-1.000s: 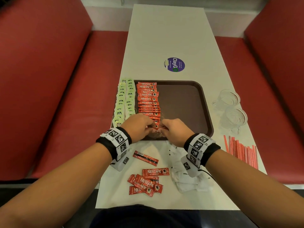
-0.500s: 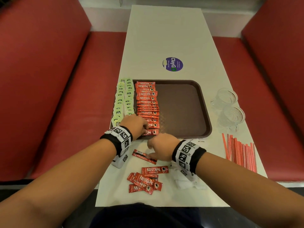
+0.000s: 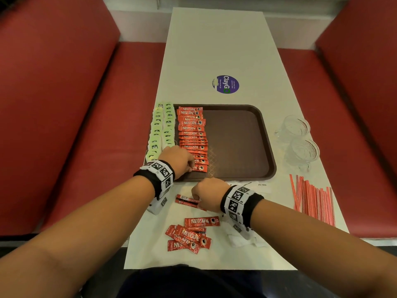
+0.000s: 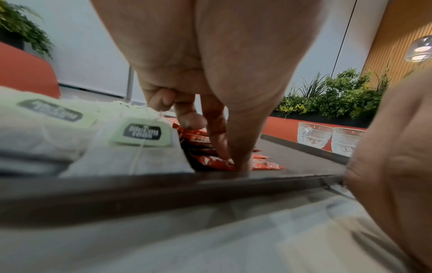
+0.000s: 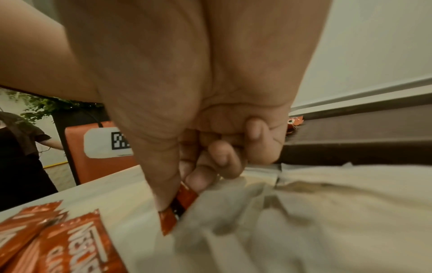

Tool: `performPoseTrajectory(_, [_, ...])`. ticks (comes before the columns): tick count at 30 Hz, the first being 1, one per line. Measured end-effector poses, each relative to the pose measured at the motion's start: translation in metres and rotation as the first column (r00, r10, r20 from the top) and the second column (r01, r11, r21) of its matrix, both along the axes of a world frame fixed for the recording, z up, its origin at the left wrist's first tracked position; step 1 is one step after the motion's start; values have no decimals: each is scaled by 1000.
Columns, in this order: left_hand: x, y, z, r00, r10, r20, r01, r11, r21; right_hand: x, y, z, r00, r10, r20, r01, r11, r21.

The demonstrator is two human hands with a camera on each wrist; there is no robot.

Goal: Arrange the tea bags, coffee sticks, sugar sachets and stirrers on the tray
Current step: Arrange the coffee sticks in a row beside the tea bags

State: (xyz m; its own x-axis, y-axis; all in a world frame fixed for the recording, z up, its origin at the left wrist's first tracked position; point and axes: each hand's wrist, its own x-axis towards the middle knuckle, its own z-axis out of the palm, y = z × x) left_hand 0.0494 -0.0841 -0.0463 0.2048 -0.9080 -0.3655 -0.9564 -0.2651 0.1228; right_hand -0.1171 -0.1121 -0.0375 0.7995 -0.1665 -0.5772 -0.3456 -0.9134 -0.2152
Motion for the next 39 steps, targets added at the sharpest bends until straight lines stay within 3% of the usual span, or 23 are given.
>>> performPoseTrajectory(10, [-7, 25, 24, 998, -26, -49, 16, 981, -194, -21, -14, 22, 979, -173, 106, 161, 980, 113])
performPoseTrajectory(14, [-13, 50, 27, 991, -86, -101, 71, 987, -144, -38, -21, 28, 962, -252, 103, 237, 962, 134])
performPoseTrajectory(18, [-32, 71, 17, 954, -241, -179, 243, 970, -9, -53, -22, 29, 930, -346, 126, 326, 932, 156])
performPoseTrajectory(21, [-51, 79, 5, 922, -344, -180, 358, 932, 57, -61, -21, 25, 898, -407, 164, 378, 908, 183])
performPoseTrajectory(24, [-61, 81, -4, 916, -363, -171, 376, 925, 49, -69, -19, 21, 870, -463, 168, 422, 877, 231])
performPoseTrajectory(33, [-65, 81, -3, 923, -368, -113, 373, 927, 35, -84, -12, 18, 866, -443, 231, 395, 890, 227])
performPoseTrajectory(39, [-63, 70, 12, 945, -279, -172, 261, 958, -120, -84, -16, 16, 882, -364, 298, 302, 924, 235])
